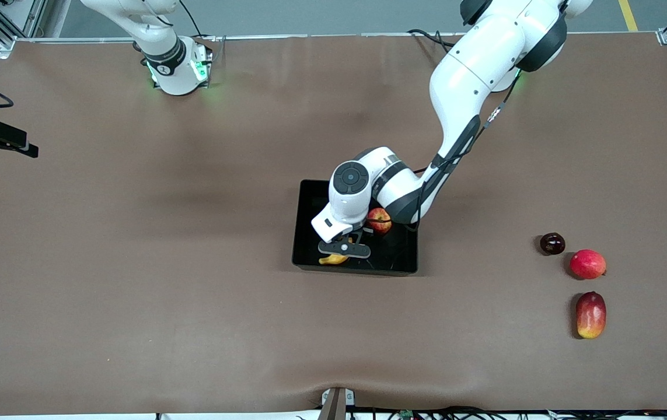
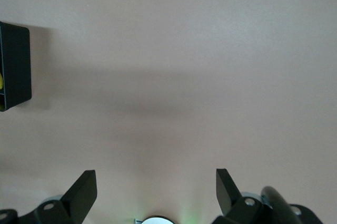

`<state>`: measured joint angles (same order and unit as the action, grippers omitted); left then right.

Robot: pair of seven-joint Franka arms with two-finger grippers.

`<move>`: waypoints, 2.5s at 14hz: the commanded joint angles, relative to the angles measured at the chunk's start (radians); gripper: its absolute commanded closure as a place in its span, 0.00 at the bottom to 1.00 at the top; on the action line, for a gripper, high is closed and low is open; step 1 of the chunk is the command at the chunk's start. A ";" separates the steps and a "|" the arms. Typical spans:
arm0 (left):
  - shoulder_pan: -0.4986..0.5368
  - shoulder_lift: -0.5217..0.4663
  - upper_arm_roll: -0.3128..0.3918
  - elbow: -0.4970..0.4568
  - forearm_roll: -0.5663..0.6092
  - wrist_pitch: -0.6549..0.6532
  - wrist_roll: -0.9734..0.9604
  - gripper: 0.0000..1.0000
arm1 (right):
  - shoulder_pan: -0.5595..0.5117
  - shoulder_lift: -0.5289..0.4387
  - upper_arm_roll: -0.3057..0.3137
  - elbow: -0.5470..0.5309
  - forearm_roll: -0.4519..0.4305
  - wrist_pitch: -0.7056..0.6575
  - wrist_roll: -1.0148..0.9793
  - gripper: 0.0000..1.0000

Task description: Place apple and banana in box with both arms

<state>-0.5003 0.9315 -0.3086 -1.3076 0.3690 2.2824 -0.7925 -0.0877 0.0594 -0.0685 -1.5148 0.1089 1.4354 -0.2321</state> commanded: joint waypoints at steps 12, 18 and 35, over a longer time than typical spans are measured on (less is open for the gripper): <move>0.291 -0.480 0.002 -0.015 -0.019 -0.443 0.071 0.00 | -0.001 -0.003 0.013 -0.005 0.005 0.037 0.004 0.00; 0.491 -0.657 -0.001 -0.081 -0.100 -0.569 0.268 0.00 | 0.014 0.016 0.012 -0.005 0.002 0.082 0.004 0.00; 0.467 -1.011 0.163 -0.338 -0.343 -0.658 0.547 0.00 | 0.082 -0.021 0.009 0.007 -0.046 0.046 0.002 0.00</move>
<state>-0.0272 -0.0483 -0.1674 -1.6135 0.0603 1.6302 -0.2743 -0.0049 0.0495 -0.0544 -1.5088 0.0842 1.4807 -0.2323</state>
